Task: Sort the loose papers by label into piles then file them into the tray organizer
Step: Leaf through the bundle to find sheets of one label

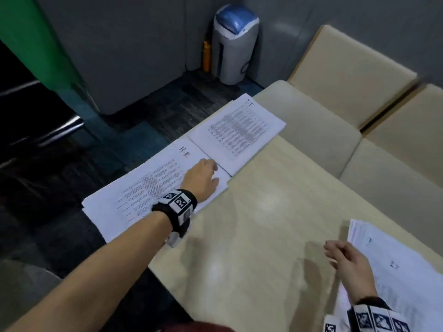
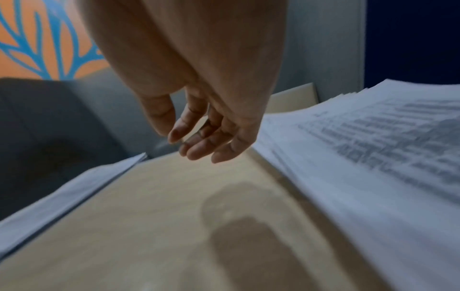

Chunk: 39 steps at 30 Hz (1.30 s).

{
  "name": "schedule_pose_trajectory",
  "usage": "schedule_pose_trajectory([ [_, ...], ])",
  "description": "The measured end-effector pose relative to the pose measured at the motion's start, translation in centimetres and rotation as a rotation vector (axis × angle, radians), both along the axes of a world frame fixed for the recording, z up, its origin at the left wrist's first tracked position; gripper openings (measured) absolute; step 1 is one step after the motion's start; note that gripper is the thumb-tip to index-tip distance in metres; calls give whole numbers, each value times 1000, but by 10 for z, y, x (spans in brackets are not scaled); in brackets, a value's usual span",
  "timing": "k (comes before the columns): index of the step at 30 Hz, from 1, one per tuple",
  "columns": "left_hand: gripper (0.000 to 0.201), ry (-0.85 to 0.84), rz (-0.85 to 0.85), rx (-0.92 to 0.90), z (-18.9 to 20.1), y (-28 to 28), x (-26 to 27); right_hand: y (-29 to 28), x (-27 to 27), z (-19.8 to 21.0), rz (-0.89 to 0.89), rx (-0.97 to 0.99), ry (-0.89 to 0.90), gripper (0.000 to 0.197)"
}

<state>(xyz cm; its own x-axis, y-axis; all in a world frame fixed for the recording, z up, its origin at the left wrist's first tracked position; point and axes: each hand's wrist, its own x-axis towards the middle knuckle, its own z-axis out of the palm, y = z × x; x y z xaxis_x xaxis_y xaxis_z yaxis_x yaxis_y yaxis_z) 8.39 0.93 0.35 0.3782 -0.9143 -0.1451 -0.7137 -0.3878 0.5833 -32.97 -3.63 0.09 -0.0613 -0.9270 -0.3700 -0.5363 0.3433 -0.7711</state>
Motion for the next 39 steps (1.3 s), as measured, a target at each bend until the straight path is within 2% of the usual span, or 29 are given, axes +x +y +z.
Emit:
schedule_pose_trajectory([
  [3,20,159,-221,-20,8,-30,-99,4,-50,14,-82,-80,44,6],
  [7,18,283,-400,30,9,-44,-234,20,-122,18,-205,-73,192,6],
  [8,20,303,-425,48,7,-43,-264,23,-141,16,-239,-45,260,15],
  [12,42,263,-443,126,-3,-35,-354,35,-203,5,-326,29,457,60],
  [15,48,250,-316,86,-12,-27,-393,36,-233,-6,-394,40,451,70],
  [21,37,228,-183,101,-15,-14,-423,35,-252,-12,-289,156,271,61],
  [26,31,151,-146,134,-18,-21,-426,37,-270,-18,-408,41,168,35],
  [28,40,80,-164,171,-23,-22,-427,49,-278,-11,-461,39,104,30],
  [31,69,-44,-185,225,-31,-24,-427,66,-288,-3,-509,-15,-21,24],
  [34,87,-11,-126,289,-35,-25,-421,72,-292,5,-609,0,-208,18],
  [36,80,98,-89,318,-40,-27,-413,72,-291,9,-664,16,-329,17],
  [39,44,240,-94,189,-47,-25,-395,68,-276,17,-654,-10,-408,20],
])
